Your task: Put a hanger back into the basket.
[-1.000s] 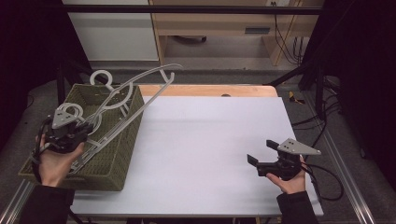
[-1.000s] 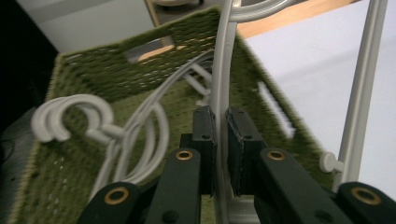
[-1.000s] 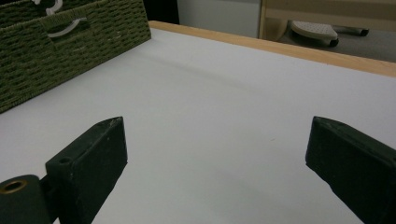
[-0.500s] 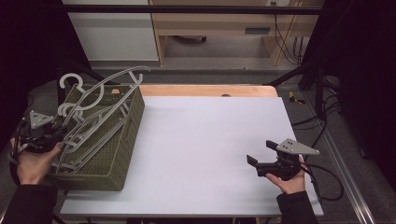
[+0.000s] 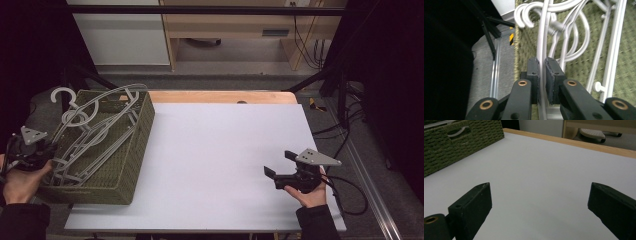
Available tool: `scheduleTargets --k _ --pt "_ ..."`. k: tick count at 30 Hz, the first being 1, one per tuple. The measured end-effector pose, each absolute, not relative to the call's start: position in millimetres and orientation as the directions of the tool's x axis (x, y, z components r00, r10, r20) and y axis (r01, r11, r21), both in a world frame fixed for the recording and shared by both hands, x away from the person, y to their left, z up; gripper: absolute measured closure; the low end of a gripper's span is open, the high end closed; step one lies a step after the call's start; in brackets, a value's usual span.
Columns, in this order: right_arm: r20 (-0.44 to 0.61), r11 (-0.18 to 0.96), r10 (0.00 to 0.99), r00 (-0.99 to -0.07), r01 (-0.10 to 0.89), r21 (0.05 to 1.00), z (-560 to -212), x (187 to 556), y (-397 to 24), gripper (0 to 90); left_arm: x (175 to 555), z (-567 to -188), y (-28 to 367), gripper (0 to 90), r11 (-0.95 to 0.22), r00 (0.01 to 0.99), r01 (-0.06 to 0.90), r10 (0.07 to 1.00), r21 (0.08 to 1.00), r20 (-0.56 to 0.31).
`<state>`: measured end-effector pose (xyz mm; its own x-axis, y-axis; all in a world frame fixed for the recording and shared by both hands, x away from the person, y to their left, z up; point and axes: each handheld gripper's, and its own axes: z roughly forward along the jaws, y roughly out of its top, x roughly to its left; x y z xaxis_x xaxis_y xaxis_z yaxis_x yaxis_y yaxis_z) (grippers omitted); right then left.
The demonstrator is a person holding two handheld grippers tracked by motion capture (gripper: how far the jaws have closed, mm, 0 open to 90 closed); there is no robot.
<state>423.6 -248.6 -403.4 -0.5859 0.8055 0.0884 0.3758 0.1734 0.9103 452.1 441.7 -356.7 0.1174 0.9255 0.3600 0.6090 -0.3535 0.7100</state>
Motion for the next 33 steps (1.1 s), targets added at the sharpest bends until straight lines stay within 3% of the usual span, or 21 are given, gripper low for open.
scheduleTargets --k 5,9,21,26,30,33 --pt "0.087 0.180 0.803 -0.590 0.379 0.908 -404.1 423.7 -247.9 5.6 448.8 -360.8 446.3 82.4 -0.357 0.122 0.621 0.923 0.698 0.365" --pt "0.085 0.183 0.803 -0.590 0.380 0.907 -404.4 423.8 -247.6 5.5 445.6 -364.9 443.8 82.4 -0.404 0.135 0.641 0.896 0.652 0.423" --pt "0.088 0.179 0.803 -0.590 0.380 0.908 -404.2 423.8 -247.9 5.4 445.7 -376.6 416.3 82.2 -0.409 0.166 0.664 0.897 0.626 0.410" --pt "0.088 0.181 0.802 -0.590 0.380 0.907 -404.3 423.8 -247.8 5.4 446.2 -375.9 423.7 82.0 -0.371 0.220 0.703 0.925 0.607 0.311" --pt "0.088 0.182 0.801 -0.592 0.381 0.907 -404.0 423.6 -248.2 5.3 449.2 -379.4 422.5 81.0 -0.365 0.238 0.741 0.928 0.564 0.287" --pt "0.088 0.182 0.801 -0.593 0.381 0.906 -403.9 423.6 -248.4 5.2 449.8 -381.1 423.8 73.0 -0.344 0.235 0.754 0.937 0.560 0.260"
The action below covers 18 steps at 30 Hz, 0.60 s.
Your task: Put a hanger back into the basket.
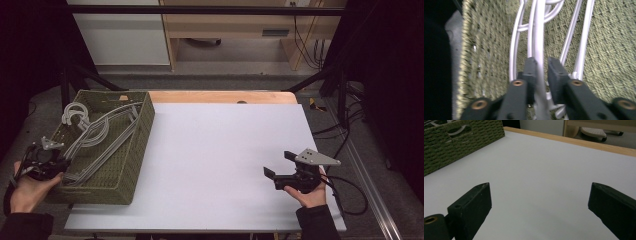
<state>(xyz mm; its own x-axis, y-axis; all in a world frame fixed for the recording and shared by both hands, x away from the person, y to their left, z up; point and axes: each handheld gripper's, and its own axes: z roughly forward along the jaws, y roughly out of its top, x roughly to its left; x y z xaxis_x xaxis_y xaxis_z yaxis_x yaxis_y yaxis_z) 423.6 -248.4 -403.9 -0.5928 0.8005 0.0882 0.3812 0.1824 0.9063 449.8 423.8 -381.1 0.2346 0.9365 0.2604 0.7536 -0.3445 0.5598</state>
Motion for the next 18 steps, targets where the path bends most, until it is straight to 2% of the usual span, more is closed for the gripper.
scheduleTargets --k 5,9,18 --pt "0.086 0.185 0.801 -0.593 0.381 0.906 -404.3 423.9 -247.9 5.1 444.3 -371.8 424.1 65.6 -0.327 0.233 0.712 0.945 0.621 0.231" --pt "0.091 0.175 0.803 -0.589 0.379 0.909 -403.4 423.5 -248.4 5.1 437.0 -361.9 412.0 57.5 -0.295 0.229 0.629 0.954 0.719 0.191" --pt "0.097 0.156 0.805 -0.586 0.365 0.918 -400.9 421.9 -251.4 5.0 419.4 -351.4 365.1 36.3 -0.255 0.385 0.419 0.919 0.872 0.084"
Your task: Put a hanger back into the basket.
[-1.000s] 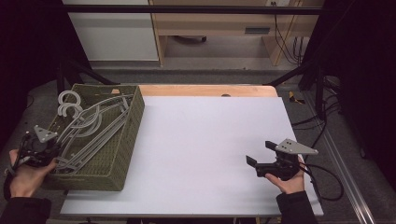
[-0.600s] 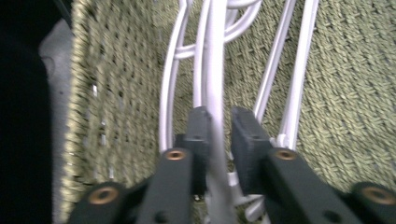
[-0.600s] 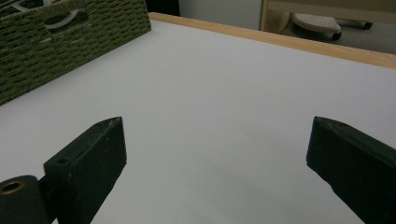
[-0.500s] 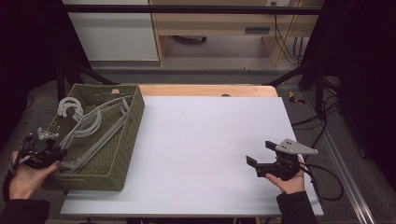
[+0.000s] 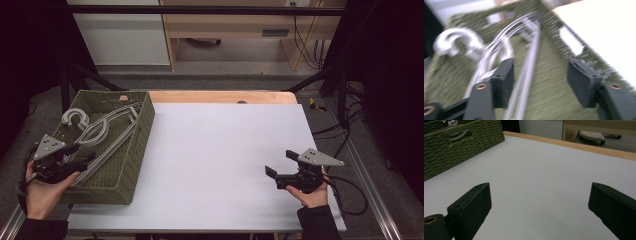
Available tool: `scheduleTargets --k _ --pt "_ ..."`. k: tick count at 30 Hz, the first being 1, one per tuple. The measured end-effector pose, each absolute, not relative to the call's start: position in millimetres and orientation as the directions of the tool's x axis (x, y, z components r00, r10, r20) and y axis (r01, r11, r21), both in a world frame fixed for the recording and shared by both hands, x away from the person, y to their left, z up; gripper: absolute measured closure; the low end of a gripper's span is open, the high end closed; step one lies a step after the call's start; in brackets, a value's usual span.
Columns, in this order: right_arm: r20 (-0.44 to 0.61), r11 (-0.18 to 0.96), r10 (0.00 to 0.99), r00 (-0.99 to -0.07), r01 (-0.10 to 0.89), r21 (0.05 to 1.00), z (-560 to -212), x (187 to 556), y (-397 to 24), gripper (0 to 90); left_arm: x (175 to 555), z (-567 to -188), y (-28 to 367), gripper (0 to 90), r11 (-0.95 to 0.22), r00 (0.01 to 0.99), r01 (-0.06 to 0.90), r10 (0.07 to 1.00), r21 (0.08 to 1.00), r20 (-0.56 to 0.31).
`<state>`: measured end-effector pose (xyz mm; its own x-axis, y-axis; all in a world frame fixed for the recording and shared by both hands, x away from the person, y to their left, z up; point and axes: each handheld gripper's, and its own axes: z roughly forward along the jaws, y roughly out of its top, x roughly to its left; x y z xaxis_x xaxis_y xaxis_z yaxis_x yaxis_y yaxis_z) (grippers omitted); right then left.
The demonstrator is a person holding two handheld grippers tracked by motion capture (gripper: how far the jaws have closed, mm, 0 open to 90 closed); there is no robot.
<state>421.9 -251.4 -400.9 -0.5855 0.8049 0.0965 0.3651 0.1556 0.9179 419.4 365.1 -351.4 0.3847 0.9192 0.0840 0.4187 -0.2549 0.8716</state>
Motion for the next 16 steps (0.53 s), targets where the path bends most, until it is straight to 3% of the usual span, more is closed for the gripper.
scheduleTargets --k 8,16 --pt "0.100 0.141 0.801 -0.590 0.349 0.926 -398.0 419.7 -255.6 4.8 409.3 -363.3 317.5 18.4 -0.210 0.503 0.349 0.864 0.913 0.007" --pt "0.109 0.126 0.794 -0.598 0.336 0.933 -395.1 417.1 -261.0 4.4 407.3 -371.8 295.8 12.6 -0.186 0.555 0.326 0.831 0.927 -0.028"
